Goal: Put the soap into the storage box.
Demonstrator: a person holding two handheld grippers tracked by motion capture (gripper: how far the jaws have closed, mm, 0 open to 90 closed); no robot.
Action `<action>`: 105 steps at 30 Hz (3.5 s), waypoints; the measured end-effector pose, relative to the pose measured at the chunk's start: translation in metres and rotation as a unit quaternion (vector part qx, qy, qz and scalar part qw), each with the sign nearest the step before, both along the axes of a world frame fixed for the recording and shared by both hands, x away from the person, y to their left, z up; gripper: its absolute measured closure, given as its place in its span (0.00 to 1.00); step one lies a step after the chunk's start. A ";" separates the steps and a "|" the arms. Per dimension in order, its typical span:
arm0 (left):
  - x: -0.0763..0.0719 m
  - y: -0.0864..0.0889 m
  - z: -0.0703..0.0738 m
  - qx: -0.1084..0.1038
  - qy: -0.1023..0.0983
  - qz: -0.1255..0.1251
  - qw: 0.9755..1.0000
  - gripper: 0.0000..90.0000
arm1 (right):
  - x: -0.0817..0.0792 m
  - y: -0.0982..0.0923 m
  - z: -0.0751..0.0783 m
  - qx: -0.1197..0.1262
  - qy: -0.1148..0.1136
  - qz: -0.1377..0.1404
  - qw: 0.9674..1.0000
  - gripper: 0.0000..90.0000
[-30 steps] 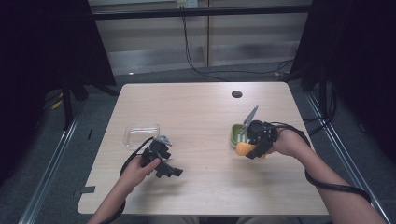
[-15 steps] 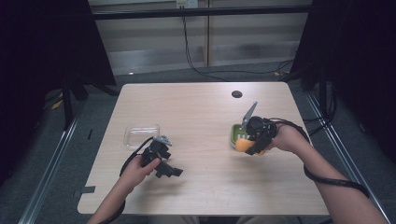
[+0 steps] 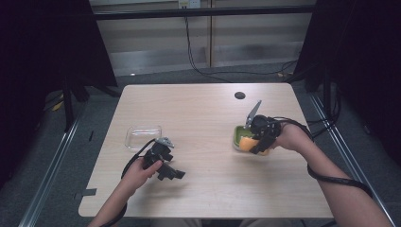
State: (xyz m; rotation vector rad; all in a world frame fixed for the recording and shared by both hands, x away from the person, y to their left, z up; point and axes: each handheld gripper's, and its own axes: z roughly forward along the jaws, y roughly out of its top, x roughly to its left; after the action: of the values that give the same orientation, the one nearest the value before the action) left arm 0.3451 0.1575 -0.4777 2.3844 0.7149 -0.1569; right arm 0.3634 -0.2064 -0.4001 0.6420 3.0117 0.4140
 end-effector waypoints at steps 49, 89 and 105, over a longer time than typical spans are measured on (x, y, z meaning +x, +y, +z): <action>0.000 0.000 0.000 0.003 0.000 -0.001 1.000 0.04 | 0.023 -0.013 -0.008 -0.006 -0.010 -0.021 1.000 0.56; 0.000 -0.001 -0.001 -0.002 -0.001 0.002 1.000 0.04 | 0.042 -0.011 -0.015 -0.002 -0.019 -0.020 1.000 0.56; -0.001 -0.001 -0.001 -0.002 0.001 0.003 1.000 0.04 | 0.047 -0.012 -0.017 -0.002 -0.024 -0.025 0.999 0.56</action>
State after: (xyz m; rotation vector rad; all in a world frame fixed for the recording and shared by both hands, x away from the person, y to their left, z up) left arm 0.3446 0.1566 -0.4787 2.3775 0.7230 -0.1590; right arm 0.4104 -0.2182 -0.4172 0.6938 2.9446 0.4142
